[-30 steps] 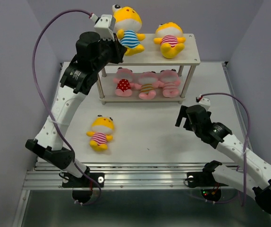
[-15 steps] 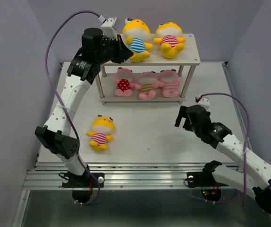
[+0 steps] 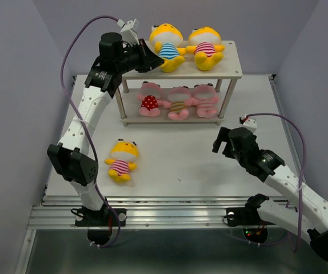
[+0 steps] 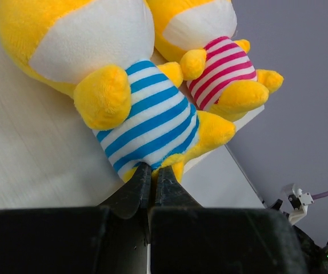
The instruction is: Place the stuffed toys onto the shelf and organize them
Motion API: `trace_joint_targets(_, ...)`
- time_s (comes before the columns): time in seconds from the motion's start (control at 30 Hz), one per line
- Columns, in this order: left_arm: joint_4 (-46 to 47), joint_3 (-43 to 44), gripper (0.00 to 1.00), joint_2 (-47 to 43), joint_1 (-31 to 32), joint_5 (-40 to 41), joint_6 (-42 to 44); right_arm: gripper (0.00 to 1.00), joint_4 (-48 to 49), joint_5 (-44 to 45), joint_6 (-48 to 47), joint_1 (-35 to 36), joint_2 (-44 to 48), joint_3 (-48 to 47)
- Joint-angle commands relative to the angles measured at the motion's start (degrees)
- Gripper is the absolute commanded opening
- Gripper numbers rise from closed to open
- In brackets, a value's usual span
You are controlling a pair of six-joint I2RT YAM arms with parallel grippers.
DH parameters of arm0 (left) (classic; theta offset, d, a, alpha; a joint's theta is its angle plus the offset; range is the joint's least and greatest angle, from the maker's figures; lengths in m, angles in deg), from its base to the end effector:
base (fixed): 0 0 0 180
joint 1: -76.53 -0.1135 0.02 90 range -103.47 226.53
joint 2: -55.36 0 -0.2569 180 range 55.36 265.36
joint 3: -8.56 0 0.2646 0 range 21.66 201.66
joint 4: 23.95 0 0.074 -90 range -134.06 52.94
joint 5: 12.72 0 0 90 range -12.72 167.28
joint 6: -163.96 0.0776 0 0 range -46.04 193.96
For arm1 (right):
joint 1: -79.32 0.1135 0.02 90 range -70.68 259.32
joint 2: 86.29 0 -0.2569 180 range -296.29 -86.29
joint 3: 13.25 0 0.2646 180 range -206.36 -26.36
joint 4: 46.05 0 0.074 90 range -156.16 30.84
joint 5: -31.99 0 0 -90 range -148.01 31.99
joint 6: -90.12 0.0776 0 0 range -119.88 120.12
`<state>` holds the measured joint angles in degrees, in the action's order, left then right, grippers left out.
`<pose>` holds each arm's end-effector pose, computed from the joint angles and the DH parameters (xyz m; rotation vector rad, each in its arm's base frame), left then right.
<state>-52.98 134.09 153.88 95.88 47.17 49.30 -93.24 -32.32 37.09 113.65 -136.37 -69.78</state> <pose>0.3974 -0.1808 0.4828 0.3501 1.6613 -1.0042 0.2065 0.1003 0.2463 0.2798 2.1875 0.1797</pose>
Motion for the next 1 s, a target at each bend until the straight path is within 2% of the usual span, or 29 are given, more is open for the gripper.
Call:
trace_joint_targets(0.0,5.8,-0.3,0.0,0.3,-0.2,-5.5,-3.3,1.0,2.2,0.5,0.8,0.1,1.5,-1.9)
trace_joint_targets(0.33,8.8,-2.4,0.0,0.4,-0.4,-8.7,-6.1,1.0,2.2,0.3,1.3,0.1,2.1,-2.3)
trace_joint_targets(0.57,1.4,3.3,0.0,2.7,-0.5,-5.2,-1.7,1.0,2.2,0.0,1.6,0.1,2.7,-2.0)
trace_joint_targets(0.6,0.6,4.1,0.04,3.1,-0.4,-4.9,-1.4,1.0,2.3,0.0,1.6,0.1,2.7,-2.0)
trace_joint_targets(0.63,-0.7,5.1,0.19,3.5,-0.5,-4.4,-1.3,1.0,2.3,0.1,1.8,0.1,2.7,-2.0)
trace_joint_targets(0.7,-0.9,5.5,0.36,3.8,-0.5,-4.4,-0.9,1.0,2.2,0.0,1.9,0.1,2.6,-1.9)
trace_joint_targets(0.73,-1.1,6.1,0.47,4.1,-0.5,-4.4,-0.6,1.0,2.2,0.0,1.8,0.1,2.5,-1.9)
trace_joint_targets(0.97,-4.6,11.6,0.6,5.7,-0.5,-2.5,0.8,1.0,2.2,-0.4,2.1,0.1,2.9,-2.0)
